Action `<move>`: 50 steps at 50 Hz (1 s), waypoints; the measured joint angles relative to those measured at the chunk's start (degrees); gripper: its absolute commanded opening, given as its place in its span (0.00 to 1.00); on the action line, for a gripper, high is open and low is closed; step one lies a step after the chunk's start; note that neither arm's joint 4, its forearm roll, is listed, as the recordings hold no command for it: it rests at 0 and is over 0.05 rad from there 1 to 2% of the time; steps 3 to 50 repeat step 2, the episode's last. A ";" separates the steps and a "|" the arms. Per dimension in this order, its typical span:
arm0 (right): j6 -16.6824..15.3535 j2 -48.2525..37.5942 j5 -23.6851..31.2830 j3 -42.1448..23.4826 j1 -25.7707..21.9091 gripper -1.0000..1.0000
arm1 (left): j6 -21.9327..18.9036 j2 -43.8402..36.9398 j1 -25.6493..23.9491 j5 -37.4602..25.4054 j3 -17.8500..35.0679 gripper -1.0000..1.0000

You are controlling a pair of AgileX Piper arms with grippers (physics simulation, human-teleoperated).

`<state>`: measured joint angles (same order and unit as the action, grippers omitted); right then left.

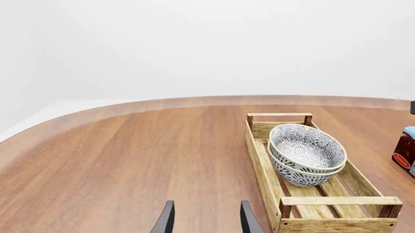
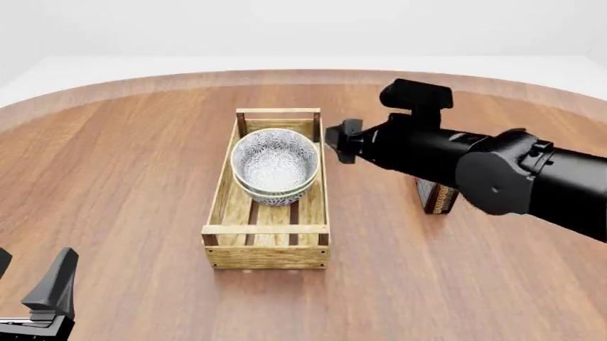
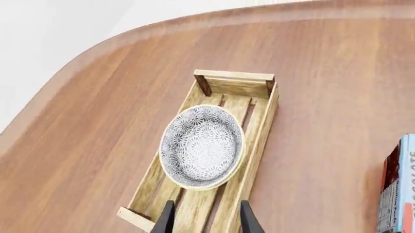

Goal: Stack the left bowl on the right bowl and place them in the tray.

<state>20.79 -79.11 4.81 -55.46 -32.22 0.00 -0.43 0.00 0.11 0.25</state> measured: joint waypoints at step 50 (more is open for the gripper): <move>0.37 2.88 -0.95 2.70 -0.36 1.00 | 0.00 0.00 0.00 0.00 0.00 1.00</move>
